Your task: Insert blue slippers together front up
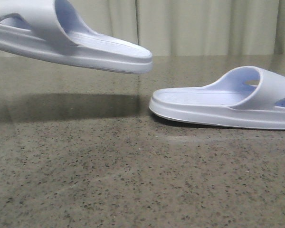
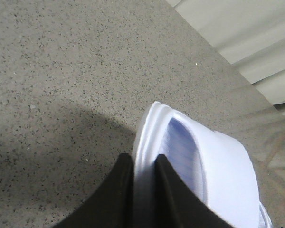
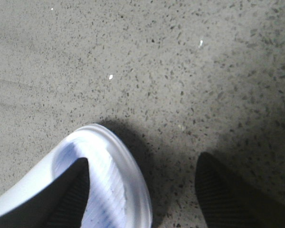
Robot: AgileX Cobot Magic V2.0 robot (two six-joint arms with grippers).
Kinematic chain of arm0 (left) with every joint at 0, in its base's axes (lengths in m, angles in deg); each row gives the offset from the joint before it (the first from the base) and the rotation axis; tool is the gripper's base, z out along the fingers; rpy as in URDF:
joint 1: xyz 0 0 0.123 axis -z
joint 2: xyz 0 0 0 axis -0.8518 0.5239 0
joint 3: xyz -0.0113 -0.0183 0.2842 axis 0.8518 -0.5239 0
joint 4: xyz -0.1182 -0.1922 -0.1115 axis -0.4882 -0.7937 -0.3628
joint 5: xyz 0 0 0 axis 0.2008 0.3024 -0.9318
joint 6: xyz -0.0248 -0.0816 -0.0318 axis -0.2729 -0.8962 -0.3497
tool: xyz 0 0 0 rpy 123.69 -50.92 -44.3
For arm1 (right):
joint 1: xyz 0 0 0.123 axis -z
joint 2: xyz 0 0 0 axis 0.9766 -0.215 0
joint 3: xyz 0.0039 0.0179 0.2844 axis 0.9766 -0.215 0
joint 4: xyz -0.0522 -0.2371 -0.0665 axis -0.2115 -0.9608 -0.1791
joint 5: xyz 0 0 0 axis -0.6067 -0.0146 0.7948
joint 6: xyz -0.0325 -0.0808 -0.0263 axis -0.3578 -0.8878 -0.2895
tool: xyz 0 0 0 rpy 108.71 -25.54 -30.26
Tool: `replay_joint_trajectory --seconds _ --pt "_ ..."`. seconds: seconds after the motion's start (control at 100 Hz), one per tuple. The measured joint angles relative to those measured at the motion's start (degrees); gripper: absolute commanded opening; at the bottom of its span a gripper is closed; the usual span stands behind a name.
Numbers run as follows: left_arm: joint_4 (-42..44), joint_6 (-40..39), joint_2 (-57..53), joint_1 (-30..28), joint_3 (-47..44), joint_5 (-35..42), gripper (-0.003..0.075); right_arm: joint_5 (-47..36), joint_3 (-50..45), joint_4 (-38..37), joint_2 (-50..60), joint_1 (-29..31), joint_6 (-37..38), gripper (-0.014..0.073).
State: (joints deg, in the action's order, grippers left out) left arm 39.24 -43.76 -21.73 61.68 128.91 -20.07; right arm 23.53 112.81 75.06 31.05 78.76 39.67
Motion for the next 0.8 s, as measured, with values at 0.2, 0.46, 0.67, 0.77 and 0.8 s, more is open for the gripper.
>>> replay_joint_trajectory --seconds 0.2,0.46,0.67,0.77,0.8 --pt "0.0 0.0 0.0 0.0 0.0 0.0 0.0016 0.0 0.0 0.5 0.0 0.0 0.0 0.0412" --pt "0.0 0.0 0.0 0.0 0.0 0.0 0.0016 0.0 0.0 0.9 0.0 0.0 0.0 0.0412" --pt "0.0 0.0 0.0 0.0 0.0 0.0 0.0016 0.0 0.0 1.3 0.0 0.0 0.0 0.0412" --pt "0.0 0.0 0.0 0.0 0.0 0.0 0.0016 0.0 0.0 1.4 0.0 0.0 0.0 0.0412" --pt "0.0 0.0 0.0 0.0 0.0 0.0 0.0016 0.0 0.0 1.4 0.0 -0.1 0.0 0.0412"
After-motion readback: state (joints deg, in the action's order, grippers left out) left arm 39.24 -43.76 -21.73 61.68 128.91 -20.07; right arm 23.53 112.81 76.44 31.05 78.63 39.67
